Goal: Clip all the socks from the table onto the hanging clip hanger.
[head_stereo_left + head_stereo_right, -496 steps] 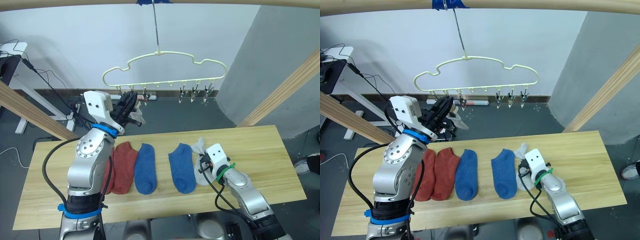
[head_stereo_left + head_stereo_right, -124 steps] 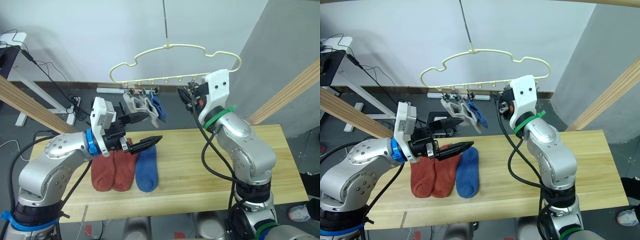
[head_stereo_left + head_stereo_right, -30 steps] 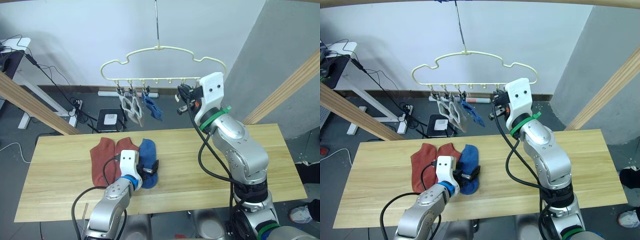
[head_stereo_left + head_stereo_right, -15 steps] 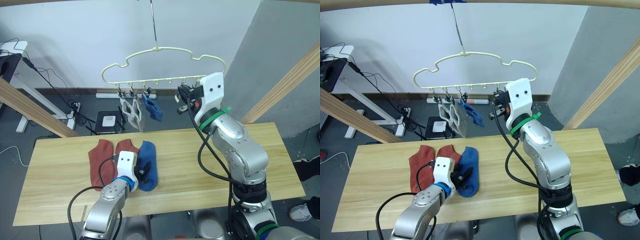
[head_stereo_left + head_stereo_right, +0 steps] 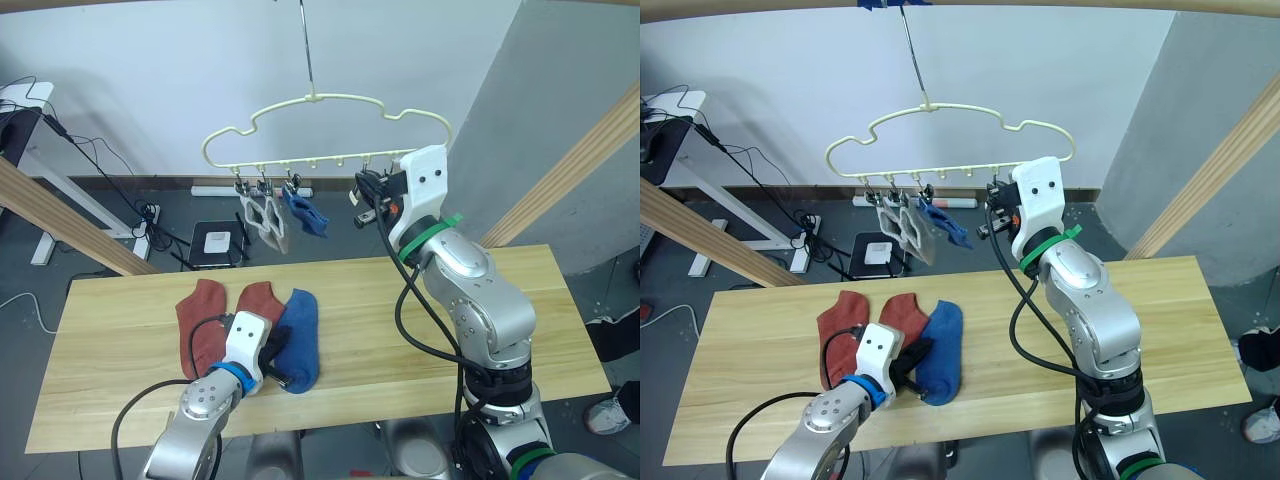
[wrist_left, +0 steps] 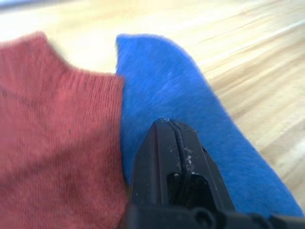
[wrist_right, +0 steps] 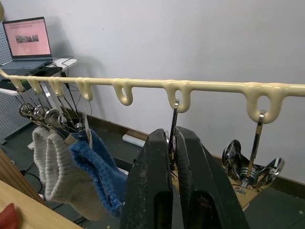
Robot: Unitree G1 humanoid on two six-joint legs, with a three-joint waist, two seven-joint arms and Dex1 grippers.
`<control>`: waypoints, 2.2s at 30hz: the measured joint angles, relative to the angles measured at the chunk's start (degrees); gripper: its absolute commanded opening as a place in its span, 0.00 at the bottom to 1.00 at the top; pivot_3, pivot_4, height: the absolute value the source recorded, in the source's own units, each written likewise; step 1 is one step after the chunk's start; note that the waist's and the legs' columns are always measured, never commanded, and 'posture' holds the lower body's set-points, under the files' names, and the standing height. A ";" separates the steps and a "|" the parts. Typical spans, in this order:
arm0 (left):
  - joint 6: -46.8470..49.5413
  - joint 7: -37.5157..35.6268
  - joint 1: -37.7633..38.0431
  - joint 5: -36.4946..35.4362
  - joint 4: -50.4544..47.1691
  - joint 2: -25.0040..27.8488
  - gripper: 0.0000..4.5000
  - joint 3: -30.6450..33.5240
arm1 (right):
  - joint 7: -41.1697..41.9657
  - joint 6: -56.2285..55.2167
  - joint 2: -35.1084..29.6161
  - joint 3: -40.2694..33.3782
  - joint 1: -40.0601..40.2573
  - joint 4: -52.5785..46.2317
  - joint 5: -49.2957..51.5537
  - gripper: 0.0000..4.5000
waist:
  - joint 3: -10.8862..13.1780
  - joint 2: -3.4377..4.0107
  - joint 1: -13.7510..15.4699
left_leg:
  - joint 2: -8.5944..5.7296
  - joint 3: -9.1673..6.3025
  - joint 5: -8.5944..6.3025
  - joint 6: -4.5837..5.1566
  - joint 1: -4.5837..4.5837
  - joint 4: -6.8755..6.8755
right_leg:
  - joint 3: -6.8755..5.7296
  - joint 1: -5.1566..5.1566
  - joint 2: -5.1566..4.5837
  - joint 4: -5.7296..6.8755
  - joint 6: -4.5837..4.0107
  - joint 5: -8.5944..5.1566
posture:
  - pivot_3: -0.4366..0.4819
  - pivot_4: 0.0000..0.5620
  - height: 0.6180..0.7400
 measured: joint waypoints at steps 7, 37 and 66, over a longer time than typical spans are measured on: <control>-11.07 -2.97 1.12 1.42 0.65 1.14 0.01 0.29 | 0.15 -0.10 -0.07 0.02 0.01 0.00 -0.02 0.00 | 0.00 0.00 -0.01 | 0.00 0.02 0.00 0.00 0.00 0.00 | 0.01 0.00 0.00 -0.04 0.00 0.00 | 0.26 0.52 1.00; 2.75 9.60 -0.60 -0.16 8.76 -5.81 0.99 14.73 | 0.28 -0.20 -0.50 0.15 0.10 0.00 -0.07 0.00 | -0.03 -0.01 -0.03 | -0.09 -0.01 0.00 0.00 0.00 0.00 | -0.02 0.01 0.02 -0.03 0.00 0.00 | 0.26 0.51 1.00; 0.74 -0.58 -3.03 -4.96 2.89 -7.91 0.99 3.55 | 0.26 -0.59 -0.91 1.09 0.19 0.00 -0.08 0.00 | -0.19 -0.02 -0.06 | -0.21 -0.02 0.00 0.01 -0.03 0.00 | -0.04 0.02 0.08 -0.10 0.01 0.00 | 0.25 0.52 1.00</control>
